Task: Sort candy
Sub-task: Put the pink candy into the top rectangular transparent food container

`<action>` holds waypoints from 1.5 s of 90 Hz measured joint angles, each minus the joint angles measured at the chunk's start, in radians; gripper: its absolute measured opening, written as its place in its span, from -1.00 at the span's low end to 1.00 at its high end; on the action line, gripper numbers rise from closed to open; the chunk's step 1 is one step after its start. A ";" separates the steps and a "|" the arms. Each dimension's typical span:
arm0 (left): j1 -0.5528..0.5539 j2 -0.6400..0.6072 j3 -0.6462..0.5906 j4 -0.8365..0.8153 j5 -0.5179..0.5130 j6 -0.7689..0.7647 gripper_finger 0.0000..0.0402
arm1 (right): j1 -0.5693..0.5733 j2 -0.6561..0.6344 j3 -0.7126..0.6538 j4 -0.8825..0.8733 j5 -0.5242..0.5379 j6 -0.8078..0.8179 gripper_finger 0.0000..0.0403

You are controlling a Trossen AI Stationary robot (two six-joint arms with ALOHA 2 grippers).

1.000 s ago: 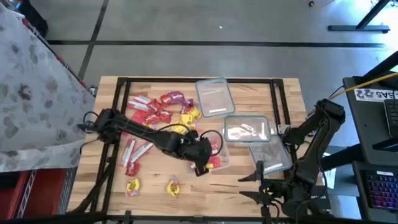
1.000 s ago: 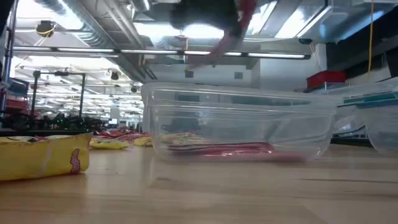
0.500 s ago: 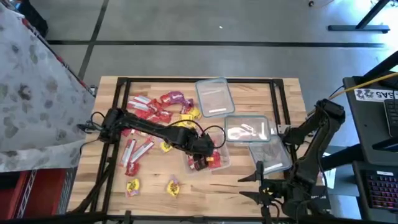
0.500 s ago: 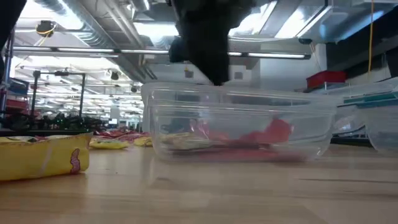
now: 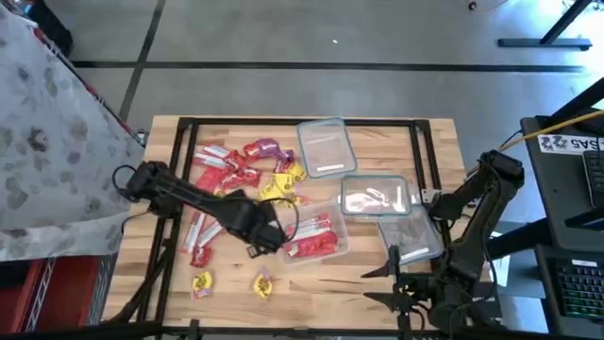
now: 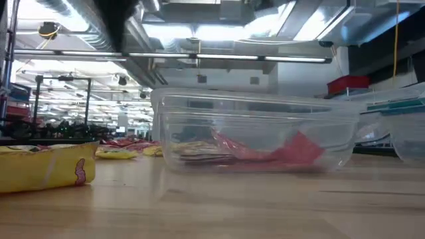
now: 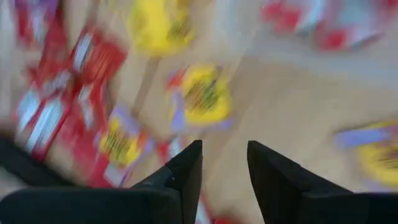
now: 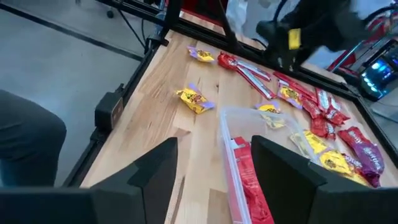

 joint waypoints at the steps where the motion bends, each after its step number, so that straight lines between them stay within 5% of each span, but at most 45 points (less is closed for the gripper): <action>1: -0.003 -0.004 -0.014 -0.003 0.003 -0.012 -0.44 | 0.000 0.000 0.000 0.000 0.000 0.000 -0.04; 26: -0.010 -0.115 -0.387 0.205 0.141 -0.106 -0.44 | 0.000 0.000 0.000 -0.002 -0.007 -0.009 -0.04; 58: 0.015 -0.280 -0.714 0.439 0.222 -0.293 -0.43 | 0.000 0.000 0.000 -0.002 -0.007 -0.023 -0.04; 77: 0.046 -0.288 -0.862 0.612 0.338 -0.314 -0.13 | 0.000 0.000 0.000 0.002 -0.007 -0.024 -0.04; 102: 0.060 -0.293 -0.906 0.655 0.332 -0.332 0.18 | 0.000 0.000 0.000 0.003 -0.006 -0.023 -0.04; 115: 0.058 -0.292 -0.909 0.738 0.378 -0.277 0.02 | 0.000 0.000 0.000 0.004 0.001 -0.023 -0.04; 135: 0.046 -0.289 -0.897 0.822 0.391 -0.322 -0.58 | 0.000 0.000 0.000 0.004 0.001 -0.023 -0.04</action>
